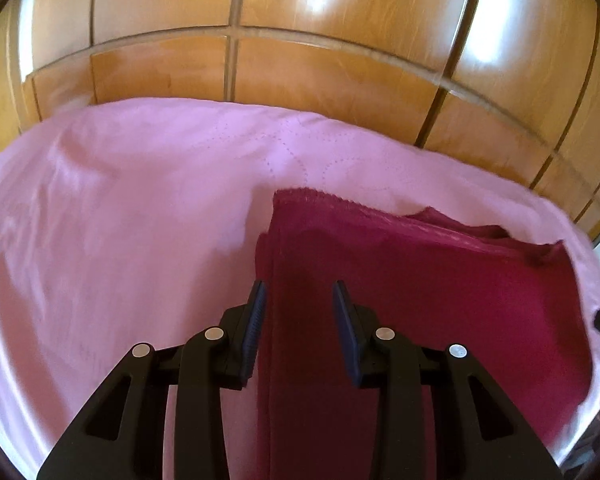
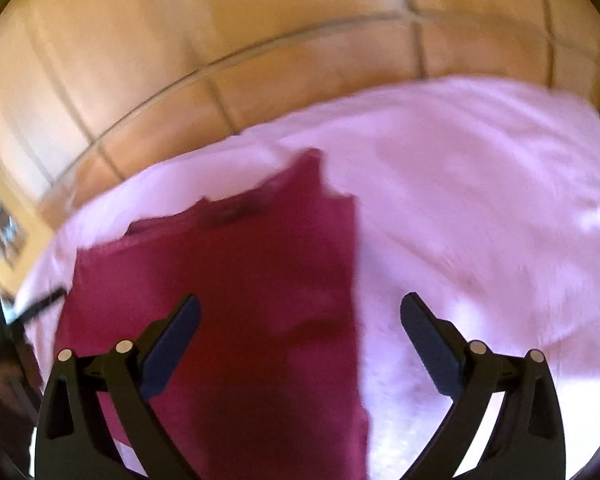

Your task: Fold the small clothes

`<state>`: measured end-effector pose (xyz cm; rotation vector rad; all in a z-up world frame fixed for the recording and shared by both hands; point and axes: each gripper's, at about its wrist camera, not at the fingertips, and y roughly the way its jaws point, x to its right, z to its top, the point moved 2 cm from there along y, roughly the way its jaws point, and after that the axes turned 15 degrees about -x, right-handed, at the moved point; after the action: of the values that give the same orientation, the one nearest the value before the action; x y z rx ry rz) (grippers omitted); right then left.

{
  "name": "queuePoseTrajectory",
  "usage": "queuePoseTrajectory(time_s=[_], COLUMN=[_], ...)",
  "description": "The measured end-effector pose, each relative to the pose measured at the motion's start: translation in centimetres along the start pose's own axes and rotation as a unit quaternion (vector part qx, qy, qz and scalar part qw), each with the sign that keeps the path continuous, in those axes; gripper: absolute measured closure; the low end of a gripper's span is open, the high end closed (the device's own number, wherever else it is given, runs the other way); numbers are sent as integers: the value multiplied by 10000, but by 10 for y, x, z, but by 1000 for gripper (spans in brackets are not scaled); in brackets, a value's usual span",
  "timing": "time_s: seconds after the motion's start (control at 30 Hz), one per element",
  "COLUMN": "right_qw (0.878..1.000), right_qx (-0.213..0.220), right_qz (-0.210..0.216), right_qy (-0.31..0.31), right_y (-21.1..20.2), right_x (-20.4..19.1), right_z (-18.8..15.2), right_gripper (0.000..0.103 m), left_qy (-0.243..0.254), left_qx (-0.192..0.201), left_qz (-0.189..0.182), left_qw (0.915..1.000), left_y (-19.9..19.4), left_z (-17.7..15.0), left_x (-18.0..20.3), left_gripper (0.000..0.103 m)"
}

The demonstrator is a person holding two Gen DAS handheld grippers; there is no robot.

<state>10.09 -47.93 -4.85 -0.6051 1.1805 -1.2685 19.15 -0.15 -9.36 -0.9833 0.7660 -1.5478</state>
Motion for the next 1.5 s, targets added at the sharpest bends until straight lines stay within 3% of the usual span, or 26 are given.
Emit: queuePoseTrajectory(time_s=[0.03, 0.1, 0.17, 0.23, 0.27, 0.3, 0.33, 0.4, 0.53, 0.77, 0.97, 1.1, 1.17, 1.23, 1.3, 1.37, 1.5], right_qw=[9997, 9961, 9907, 9906, 9891, 9884, 9890, 9908, 9898, 9758, 9556, 9463, 9388, 9297, 9203, 9136, 9181], right_qx=[-147, -503, -839, -862, -911, -963, -999, -978, -795, -652, -1035, -1440, -1626, -1741, -1720, -1693, -1377], right_qz=[139, 583, 948, 1002, 1099, 1121, 1057, 937, 1129, 1563, 1644, 1342, 1389, 1622, 2000, 2402, 2746], right_qy=[157, 433, 506, 360, 351, 342, 284, 67, -348, -1382, -2218, -2566, -2701, -2810, -2890, -2810, -2505], right_y=[4, 16, 28, 29, 29, 28, 26, 19, -7, -32, 13, 61, 78, 82, 71, 54, 20], right_x=[9, 21, 23, 16, 12, 8, 3, -13, -54, -174, -291, -328, -339, -342, -332, -313, -268], right_z=[0, -4, -10, -17, -18, -19, -18, -16, -4, 9, 2, -17, -28, -37, -42, -42, -34], right_gripper=[13, 34, 36, 41, 48, 65, 71, 76, 78, 80, 81, 81, 78, 52, 44, 43, 43], left_qy=[-12, -3, 66, 110, 115, 108, 109, 90, -73, -259, -421, -796, -955, -1129, -1271, -1376, -1392], left_qx=[25, 39, -16, -71, -123, -143, -179, -228, -301, -362, -390, -336, -320, -287, -223, -123, -68], left_qz=[-77, -257, -394, -492, -547, -569, -616, -669, -966, -1412, -1720, -1971, -2107, -2229, -2369, -2537, -2965], left_qw=[10000, 9997, 9992, 9987, 9984, 9982, 9979, 9975, 9948, 9890, 9834, 9766, 9724, 9679, 9629, 9574, 9448], left_y=[-5, -12, -16, -16, -15, -14, -12, -9, -7, -8, -13, -26, -31, -37, -44, -53, -65], left_z=[-8, -24, -40, -51, -56, -59, -62, -64, -62, -64, -65, -67, -66, -66, -63, -60, -51], left_x=[0, 1, 4, 6, 6, 6, 6, 5, -2, -14, -25, -48, -61, -74, -84, -90, -91], left_gripper=[69, 69, 69, 69, 69, 69, 69, 69, 69, 69, 69, 69, 69, 69, 67, 55, 53])
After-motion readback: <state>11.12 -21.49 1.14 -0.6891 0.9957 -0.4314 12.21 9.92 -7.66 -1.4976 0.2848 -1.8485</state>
